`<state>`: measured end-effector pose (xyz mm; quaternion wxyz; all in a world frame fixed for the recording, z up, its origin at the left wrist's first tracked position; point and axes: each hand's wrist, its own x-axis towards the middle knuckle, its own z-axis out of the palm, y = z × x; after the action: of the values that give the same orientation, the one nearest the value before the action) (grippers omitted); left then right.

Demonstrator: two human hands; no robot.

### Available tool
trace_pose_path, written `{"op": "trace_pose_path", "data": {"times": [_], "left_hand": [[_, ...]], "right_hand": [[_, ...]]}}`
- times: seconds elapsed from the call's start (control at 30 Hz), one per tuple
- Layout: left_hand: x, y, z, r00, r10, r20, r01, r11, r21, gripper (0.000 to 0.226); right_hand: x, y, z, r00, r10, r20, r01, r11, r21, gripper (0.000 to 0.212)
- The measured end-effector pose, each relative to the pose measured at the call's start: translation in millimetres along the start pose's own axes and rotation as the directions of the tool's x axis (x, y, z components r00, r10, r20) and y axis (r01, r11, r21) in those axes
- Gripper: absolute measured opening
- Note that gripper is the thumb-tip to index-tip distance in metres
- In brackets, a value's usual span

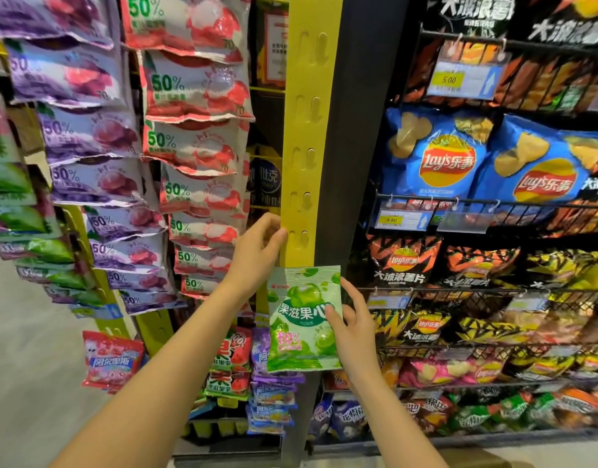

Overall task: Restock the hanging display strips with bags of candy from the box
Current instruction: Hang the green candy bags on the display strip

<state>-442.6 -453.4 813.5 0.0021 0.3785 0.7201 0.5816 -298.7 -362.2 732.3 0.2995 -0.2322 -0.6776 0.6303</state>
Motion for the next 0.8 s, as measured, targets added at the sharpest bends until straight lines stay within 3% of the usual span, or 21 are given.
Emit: {"op": "trace_pose_path", "data": {"times": [0.43, 0.67, 0.8], "left_hand": [[-4, 0, 6, 0.992, 0.074, -0.097, -0.058, 0.986, 0.154, 0.012], [-8, 0, 4, 0.965, 0.153, -0.211, -0.040, 0.887, 0.460, 0.017], [-17, 6, 3, 0.977, 0.092, -0.195, 0.019, 0.864, 0.503, 0.021]], "right_hand": [[4, 25, 10, 0.999, -0.005, -0.049, 0.001, 0.997, -0.082, 0.046], [21, 31, 21, 0.998, -0.018, -0.065, 0.001, 0.969, -0.246, 0.048], [26, 23, 29, 0.996, -0.022, -0.081, -0.006, 0.943, -0.332, 0.047]]}}
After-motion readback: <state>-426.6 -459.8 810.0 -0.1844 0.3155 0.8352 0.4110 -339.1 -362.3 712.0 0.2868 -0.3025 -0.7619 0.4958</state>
